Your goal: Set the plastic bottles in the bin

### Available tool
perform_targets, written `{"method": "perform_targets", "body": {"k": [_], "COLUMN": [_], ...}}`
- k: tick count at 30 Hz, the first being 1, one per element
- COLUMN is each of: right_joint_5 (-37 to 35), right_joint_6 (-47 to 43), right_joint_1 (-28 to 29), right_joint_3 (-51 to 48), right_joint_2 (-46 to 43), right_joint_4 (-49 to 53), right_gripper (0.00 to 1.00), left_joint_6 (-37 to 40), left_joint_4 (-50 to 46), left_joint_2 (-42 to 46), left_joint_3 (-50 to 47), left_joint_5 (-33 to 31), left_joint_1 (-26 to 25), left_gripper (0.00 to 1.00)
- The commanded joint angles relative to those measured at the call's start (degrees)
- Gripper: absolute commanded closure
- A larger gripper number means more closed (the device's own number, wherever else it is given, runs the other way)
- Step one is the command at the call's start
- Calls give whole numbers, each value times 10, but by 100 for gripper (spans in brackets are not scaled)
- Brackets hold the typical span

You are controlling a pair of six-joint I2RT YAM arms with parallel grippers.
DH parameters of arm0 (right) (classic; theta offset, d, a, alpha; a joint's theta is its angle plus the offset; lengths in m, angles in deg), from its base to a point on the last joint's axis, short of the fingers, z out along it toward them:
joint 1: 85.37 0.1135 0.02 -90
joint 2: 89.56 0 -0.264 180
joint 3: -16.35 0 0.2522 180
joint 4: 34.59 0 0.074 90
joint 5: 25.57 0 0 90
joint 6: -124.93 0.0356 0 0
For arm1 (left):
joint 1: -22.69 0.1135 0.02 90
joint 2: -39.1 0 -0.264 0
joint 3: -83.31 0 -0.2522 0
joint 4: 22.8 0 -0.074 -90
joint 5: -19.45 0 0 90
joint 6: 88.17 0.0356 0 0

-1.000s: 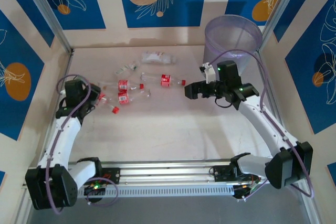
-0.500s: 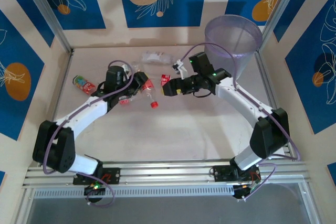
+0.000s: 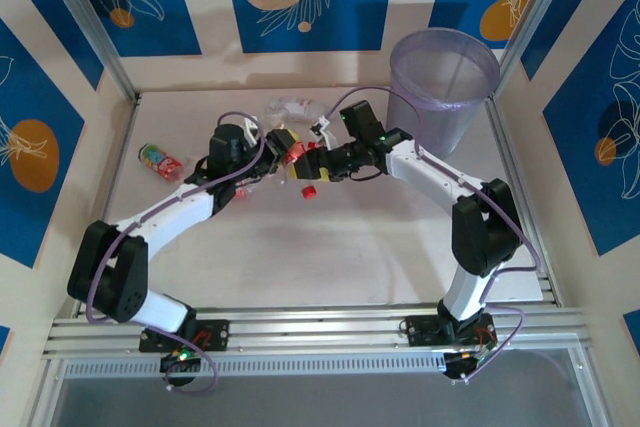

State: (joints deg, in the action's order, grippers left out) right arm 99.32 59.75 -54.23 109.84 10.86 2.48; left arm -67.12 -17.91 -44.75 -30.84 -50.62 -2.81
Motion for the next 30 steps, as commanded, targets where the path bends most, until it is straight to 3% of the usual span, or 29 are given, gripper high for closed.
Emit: {"method": "perform_targets", "body": {"k": [1,4,8,11,15,19,30], "right_joint_5": [30,42,30,23,16,-15,-244], "right_joint_6": [21,35,32,25,14,-18,-142], "right_joint_1": [3,3,2,1,-1,-8,-79], "right_joint_3": [18,14,9,9,18,39,210], "right_joint_2": [11,15,8,4,2,-10,-43], "right_joint_4": [-24,-42,-40,-32,-14,38,256], "right_gripper": [23,28,41,45,47,48,51], "left_joint_6": [-20,-28,-27,-21,-14,19,117], "left_joint_4": [52,69,67,58,55,12,-201], "left_joint_2": [-7,-16,-13,-9,0,34,207], "left_joint_3": [-5,-4,-7,-7,-8,-10,-60], "left_joint_5": [6,11,7,4,2,-6,-80], "left_joint_1": [-13,-18,-17,-17,-17,-6,75], "left_gripper": [70,67,65,57,23,4,1]}}
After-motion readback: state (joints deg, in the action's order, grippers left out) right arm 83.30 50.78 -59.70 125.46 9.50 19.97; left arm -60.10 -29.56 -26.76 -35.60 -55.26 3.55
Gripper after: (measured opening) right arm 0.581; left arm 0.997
